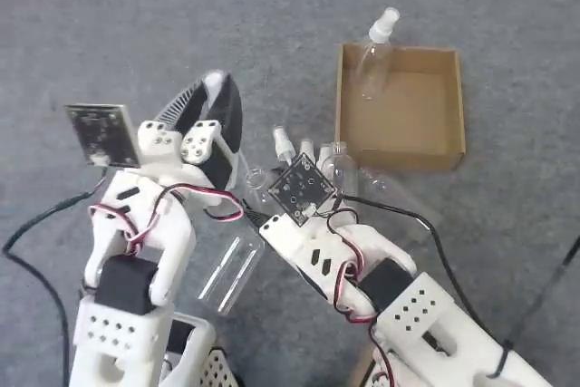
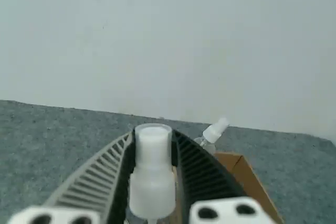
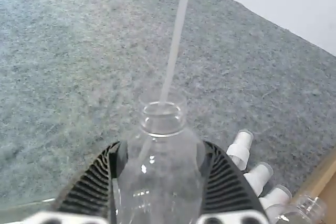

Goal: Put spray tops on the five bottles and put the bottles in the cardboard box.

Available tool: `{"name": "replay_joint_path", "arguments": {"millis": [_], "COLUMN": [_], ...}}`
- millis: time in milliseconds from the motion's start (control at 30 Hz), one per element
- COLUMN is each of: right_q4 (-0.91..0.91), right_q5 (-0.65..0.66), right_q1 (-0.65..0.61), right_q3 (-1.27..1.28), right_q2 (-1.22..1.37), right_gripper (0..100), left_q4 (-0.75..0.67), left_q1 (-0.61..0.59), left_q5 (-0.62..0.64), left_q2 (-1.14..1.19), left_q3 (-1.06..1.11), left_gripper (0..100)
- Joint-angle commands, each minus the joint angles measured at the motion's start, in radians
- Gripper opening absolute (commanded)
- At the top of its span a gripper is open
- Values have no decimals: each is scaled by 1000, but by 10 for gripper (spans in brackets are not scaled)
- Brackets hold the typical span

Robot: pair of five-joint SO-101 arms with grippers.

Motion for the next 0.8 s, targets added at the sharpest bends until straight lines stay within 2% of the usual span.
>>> {"name": "replay_joint_path", "arguments": {"millis": [0,167,333,533,700,767], "right_q4": [-30,-76,-96,-174,-170,-170], "right_q5": [-11,-17,-144,-153,-147,-147], "right_q1": [2,2,28,54,59,54], "right_q3": [0,2,-9,15,37,48], "right_q2": [-27,-27,-27,-27,-38,-38], "right_gripper": [6,6,6,6,6,6], "left_q4": [109,230,279,276,270,275], "left_q1": [23,104,106,109,110,110], "left_q5": [-20,-117,-117,-135,-184,-187], "left_q2": [-21,-63,-94,-92,-91,-91], "left_q3": [-22,-18,-19,12,21,4], "left_gripper": [12,12,12,12,17,50]}}
